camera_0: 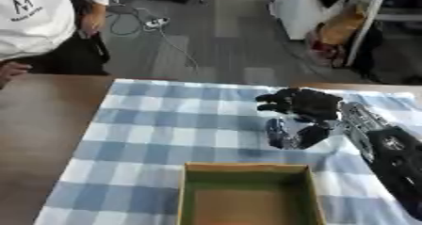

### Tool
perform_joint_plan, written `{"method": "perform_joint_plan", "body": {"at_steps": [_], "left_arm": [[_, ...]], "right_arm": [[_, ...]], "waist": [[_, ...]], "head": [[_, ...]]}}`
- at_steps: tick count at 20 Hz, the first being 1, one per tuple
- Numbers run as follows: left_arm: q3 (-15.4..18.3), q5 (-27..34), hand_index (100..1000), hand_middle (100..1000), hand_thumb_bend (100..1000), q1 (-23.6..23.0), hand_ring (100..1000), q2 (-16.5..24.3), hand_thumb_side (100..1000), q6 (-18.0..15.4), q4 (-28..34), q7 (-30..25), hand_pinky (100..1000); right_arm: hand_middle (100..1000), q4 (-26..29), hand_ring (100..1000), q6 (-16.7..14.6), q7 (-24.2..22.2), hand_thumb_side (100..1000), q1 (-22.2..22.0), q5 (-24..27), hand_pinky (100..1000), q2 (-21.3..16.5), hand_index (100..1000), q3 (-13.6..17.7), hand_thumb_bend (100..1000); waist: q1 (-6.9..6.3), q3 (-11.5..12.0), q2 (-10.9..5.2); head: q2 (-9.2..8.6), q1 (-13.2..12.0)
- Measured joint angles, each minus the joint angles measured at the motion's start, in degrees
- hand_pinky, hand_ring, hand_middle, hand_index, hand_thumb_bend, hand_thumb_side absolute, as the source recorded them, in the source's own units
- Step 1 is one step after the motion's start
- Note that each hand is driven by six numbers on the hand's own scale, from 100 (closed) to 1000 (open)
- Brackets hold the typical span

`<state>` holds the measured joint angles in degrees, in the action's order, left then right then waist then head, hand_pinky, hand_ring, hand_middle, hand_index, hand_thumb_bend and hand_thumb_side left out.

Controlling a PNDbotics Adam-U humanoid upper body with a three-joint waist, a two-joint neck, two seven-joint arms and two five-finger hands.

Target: Pick up objects on the table and place them in the box.

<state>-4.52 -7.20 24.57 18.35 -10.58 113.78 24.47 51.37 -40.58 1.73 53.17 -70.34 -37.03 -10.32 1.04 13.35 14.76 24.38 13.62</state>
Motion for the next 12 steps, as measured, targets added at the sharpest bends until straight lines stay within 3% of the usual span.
{"method": "perform_joint_plan", "body": {"at_steps": [12], "left_arm": [[-0.02, 0.40, 1000, 935, 284, 0.33, 744, 0.00, 1000, 0.02, 0.00, -0.40, 688]], "right_arm": [[992, -3.33, 866, 1.93, 1.51, 1000, 0.00, -2.98, 874, 0.30, 978, 1.87, 396]], "waist": [[0.16, 0.52, 0.70]], "head": [[-0.52, 0.00]]}}
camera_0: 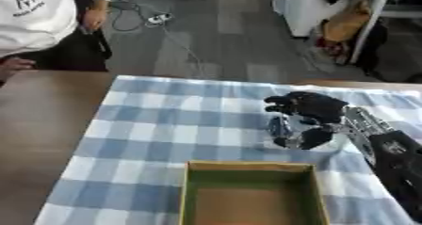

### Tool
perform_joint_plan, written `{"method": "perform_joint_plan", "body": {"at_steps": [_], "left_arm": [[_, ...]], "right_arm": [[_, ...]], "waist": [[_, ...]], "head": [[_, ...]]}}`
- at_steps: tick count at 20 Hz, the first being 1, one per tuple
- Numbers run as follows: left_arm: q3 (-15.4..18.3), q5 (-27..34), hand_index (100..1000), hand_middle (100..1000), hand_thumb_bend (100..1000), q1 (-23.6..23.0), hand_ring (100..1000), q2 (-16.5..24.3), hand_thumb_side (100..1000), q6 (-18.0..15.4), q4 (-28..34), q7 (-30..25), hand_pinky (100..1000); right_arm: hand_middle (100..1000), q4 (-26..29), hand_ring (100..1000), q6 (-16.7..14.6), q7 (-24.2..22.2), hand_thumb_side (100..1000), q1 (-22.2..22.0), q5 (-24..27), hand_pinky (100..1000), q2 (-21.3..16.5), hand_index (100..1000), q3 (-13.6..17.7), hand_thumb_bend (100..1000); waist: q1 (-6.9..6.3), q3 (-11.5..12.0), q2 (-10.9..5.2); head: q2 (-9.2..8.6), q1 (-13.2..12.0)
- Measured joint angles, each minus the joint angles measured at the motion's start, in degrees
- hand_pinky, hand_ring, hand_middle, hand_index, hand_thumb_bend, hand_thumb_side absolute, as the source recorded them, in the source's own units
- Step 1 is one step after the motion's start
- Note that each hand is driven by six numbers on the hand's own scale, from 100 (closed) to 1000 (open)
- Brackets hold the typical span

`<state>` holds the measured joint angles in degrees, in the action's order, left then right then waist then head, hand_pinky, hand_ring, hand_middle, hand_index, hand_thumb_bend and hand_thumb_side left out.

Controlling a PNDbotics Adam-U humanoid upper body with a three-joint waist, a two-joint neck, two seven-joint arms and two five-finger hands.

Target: Pick up objects on the table and place them in the box.

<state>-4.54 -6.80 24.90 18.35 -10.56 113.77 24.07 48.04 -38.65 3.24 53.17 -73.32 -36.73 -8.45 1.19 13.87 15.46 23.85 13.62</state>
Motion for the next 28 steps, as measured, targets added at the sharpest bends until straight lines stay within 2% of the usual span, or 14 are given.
{"method": "perform_joint_plan", "body": {"at_steps": [10, 11, 12, 19, 28], "left_arm": [[-0.03, 0.10, 1000, 937, 285, 0.59, 745, -0.01, 1000, -0.04, 0.00, -0.06, 689], [-0.03, 0.11, 1000, 938, 285, 0.75, 745, -0.01, 1000, -0.05, 0.00, -0.07, 689], [-0.04, 0.13, 1000, 938, 285, 0.93, 745, -0.01, 1000, -0.06, 0.00, -0.08, 689], [-0.24, 0.44, 1000, 939, 287, 1.27, 746, -0.03, 1000, -0.26, 0.00, -0.31, 689], [-0.33, 0.52, 1000, 942, 287, 1.49, 746, -0.03, 1000, -0.28, -0.01, -0.36, 690]], "right_arm": [[996, -1.67, 866, 1.22, 0.69, 1000, 0.06, -1.79, 875, 0.00, 975, 1.04, 380], [996, -1.83, 866, 1.37, 0.82, 1000, 0.06, -2.02, 875, 0.00, 975, 1.14, 408], [996, -1.93, 866, 1.52, 0.95, 1000, 0.07, -2.16, 875, 0.00, 975, 1.33, 375], [997, -2.56, 869, 3.11, 2.09, 1000, 0.52, -3.25, 875, -0.08, 976, 2.18, 358], [997, -2.71, 872, 4.88, 4.54, 1000, 0.59, -5.08, 873, -0.56, 971, 3.06, 290]], "waist": [[0.34, 0.82, 0.80], [0.40, 0.92, 0.92], [0.45, 1.03, 1.04], [1.05, 2.03, 1.68], [1.64, 2.83, 2.11]], "head": [[-0.57, 0.01], [-0.62, 0.02], [-0.77, 0.03], [-1.58, 0.07], [-2.02, 0.09]]}}
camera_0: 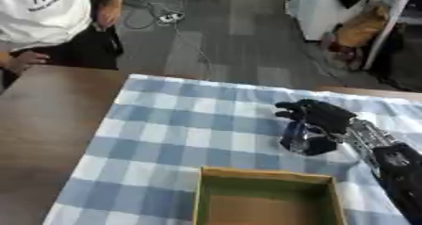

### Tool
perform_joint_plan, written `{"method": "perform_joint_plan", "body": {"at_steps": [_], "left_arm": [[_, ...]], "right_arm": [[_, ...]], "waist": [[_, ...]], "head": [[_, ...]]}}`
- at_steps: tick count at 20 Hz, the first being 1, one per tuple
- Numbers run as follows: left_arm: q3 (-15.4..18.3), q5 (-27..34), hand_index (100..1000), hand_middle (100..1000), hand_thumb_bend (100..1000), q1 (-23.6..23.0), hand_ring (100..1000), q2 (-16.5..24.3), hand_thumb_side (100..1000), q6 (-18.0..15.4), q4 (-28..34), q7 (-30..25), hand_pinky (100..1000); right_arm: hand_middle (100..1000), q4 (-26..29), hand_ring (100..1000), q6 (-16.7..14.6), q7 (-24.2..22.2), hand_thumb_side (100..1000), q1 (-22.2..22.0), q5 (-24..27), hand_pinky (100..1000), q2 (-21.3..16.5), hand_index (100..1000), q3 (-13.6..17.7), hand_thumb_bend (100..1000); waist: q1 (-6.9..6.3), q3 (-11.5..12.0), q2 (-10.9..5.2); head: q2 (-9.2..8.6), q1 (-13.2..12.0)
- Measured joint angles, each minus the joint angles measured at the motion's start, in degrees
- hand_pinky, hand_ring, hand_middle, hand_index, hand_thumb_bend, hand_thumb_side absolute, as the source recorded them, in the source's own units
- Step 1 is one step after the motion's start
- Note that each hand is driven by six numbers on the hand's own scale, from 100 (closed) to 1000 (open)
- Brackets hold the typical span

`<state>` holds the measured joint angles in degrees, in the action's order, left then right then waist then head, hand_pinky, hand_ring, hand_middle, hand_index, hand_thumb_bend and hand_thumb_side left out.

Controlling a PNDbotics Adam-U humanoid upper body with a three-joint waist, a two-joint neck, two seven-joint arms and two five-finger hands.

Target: Pick up objects on the table and place them in the box.

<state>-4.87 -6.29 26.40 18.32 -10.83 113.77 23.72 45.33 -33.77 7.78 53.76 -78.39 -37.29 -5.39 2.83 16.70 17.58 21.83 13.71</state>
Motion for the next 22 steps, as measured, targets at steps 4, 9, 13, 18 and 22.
{"method": "perform_joint_plan", "body": {"at_steps": [4, 9, 13, 18, 22], "left_arm": [[0.00, 0.03, 1000, 939, 288, 0.00, 747, 0.00, 1000, 0.09, 0.00, -0.09, 690], [-0.01, 0.04, 1000, 938, 286, 0.00, 745, 0.00, 1000, 0.21, 0.00, -0.21, 690], [-0.01, 0.05, 1000, 937, 285, -0.01, 745, 0.00, 1000, 0.23, 0.00, -0.23, 691], [-0.01, 0.10, 1000, 937, 285, -0.01, 745, 0.00, 1000, 0.24, 0.00, -0.26, 691], [-0.01, 0.30, 1000, 937, 284, -0.01, 745, 0.00, 1000, 0.26, 0.00, -0.45, 692]], "right_arm": [[999, -0.25, 874, 0.52, 0.88, 1000, 0.01, -0.75, 874, -0.13, 971, 0.30, 275], [1000, -0.93, 876, 1.03, 1.33, 1000, -0.03, -1.22, 869, -0.65, 972, 0.76, 279], [1000, -1.33, 875, 1.13, 1.24, 1000, -0.37, -1.44, 862, -0.79, 972, 0.83, 271], [997, -1.98, 871, 1.65, 1.43, 1000, -1.01, -1.40, 851, -0.80, 971, 1.20, 265], [990, -2.46, 864, 1.82, 1.56, 1000, -1.26, -1.09, 835, -0.80, 968, 1.47, 259]], "waist": [[0.01, -0.06, 0.16], [-0.01, -0.38, 0.21], [-0.05, -0.59, 0.23], [-0.21, -0.71, 0.24], [-0.25, -0.74, 0.24]], "head": [[0.00, 0.00], [0.00, 0.00], [0.01, 0.00], [0.01, 0.00], [0.01, 0.00]]}}
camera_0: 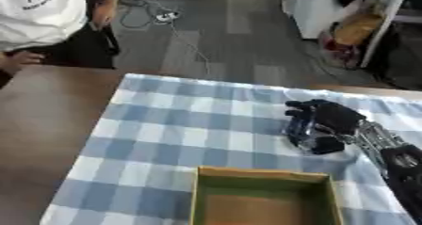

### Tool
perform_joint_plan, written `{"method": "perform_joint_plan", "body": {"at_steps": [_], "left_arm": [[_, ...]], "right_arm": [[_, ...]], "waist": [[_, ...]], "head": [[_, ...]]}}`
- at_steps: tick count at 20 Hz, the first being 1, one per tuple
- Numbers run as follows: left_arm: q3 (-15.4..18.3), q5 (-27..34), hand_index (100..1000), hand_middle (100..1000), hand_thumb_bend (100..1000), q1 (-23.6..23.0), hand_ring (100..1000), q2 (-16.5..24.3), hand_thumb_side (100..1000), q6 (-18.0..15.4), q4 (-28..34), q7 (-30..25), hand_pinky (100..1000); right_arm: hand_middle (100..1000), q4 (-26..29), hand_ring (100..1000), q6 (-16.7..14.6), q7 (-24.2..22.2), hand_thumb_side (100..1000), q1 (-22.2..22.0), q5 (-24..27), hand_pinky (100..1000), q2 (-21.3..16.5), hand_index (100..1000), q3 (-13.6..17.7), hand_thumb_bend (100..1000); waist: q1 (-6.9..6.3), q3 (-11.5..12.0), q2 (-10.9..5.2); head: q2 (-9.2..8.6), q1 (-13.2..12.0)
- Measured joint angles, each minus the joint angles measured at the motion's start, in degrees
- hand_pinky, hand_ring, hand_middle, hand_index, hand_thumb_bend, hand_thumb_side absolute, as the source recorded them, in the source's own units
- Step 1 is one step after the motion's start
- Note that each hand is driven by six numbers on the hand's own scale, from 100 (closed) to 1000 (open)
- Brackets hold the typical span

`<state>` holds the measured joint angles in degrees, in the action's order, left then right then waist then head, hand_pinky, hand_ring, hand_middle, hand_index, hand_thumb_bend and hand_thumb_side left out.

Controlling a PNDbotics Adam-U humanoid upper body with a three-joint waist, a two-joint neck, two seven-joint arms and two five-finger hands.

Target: Pick up objects on the table and place them in the box.

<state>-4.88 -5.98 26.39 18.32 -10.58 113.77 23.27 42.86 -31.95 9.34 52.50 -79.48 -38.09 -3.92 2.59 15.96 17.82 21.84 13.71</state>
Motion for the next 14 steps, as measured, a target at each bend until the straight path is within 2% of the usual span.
{"method": "perform_joint_plan", "body": {"at_steps": [6, 7, 8, 9, 10, 11, 12, 13, 14], "left_arm": [[-0.01, 0.14, 1000, 937, 284, 0.01, 745, 0.00, 1000, 0.00, 0.00, -0.22, 693], [-0.01, 0.14, 1000, 937, 284, 0.01, 746, 0.00, 1000, 0.00, 0.00, -0.23, 693], [-0.01, 0.14, 1000, 937, 284, 0.02, 746, 0.00, 1000, 0.00, 0.00, -0.23, 693], [-0.01, 0.14, 1000, 937, 284, 0.02, 746, 0.00, 1000, 0.00, 0.00, -0.24, 694], [-0.02, 0.14, 1000, 937, 284, 0.04, 746, 0.00, 1000, -0.01, 0.00, -0.24, 693], [-0.03, 0.14, 1000, 937, 284, 0.05, 746, 0.00, 1000, -0.01, -0.01, -0.25, 694], [-0.03, 0.14, 1000, 937, 284, 0.05, 746, 0.00, 1000, -0.01, -0.01, -0.25, 694], [-0.03, 0.14, 1000, 937, 284, 0.10, 746, 0.00, 1000, -0.01, -0.01, -0.25, 694], [-0.03, 0.14, 1000, 937, 284, 0.17, 746, 0.00, 1000, -0.02, -0.01, -0.26, 694]], "right_arm": [[974, -0.20, 839, 0.17, 0.28, 1000, -0.25, 0.19, 793, 0.28, 954, 0.01, 210], [931, -0.20, 787, 0.18, 0.36, 1000, -0.26, 0.19, 712, 0.29, 921, 0.01, 152], [927, -0.19, 783, 0.20, 0.61, 1000, -0.27, 0.21, 703, 0.29, 919, 0.01, 148], [858, -0.17, 703, 0.21, 0.99, 1000, -0.29, 0.22, 526, 0.33, 853, 0.01, 100], [888, -0.15, 739, 0.22, 1.48, 1000, -0.29, 0.22, 600, 0.34, 882, 0.01, 108], [746, -0.15, 579, 0.19, 2.03, 1000, -0.32, 0.22, 275, 0.40, 754, 0.01, 100], [746, -0.14, 579, 0.19, 2.76, 1000, -0.36, 0.23, 275, 0.52, 754, 0.01, 100], [649, 0.11, 496, 0.22, 3.67, 1000, -0.36, 0.24, 100, 0.62, 689, 0.02, 100], [620, 0.30, 474, 0.27, 4.69, 1000, -0.37, 0.25, 100, 0.73, 671, 0.02, 100]], "waist": [[-0.01, -0.01, 0.00], [-0.01, -0.01, 0.00], [-0.01, 0.00, 0.00], [-0.01, 0.00, 0.00], [-0.01, 0.02, 0.00], [-0.01, 0.02, 0.00], [-0.03, 0.02, 0.01], [-0.05, 0.03, 0.01], [-0.05, 0.03, 0.01]], "head": [[0.00, 0.00], [0.00, -0.01], [0.00, -0.01], [0.00, -0.01], [0.00, -0.01], [0.00, -0.02], [0.00, -0.02], [0.00, -0.02], [0.00, -0.02]]}}
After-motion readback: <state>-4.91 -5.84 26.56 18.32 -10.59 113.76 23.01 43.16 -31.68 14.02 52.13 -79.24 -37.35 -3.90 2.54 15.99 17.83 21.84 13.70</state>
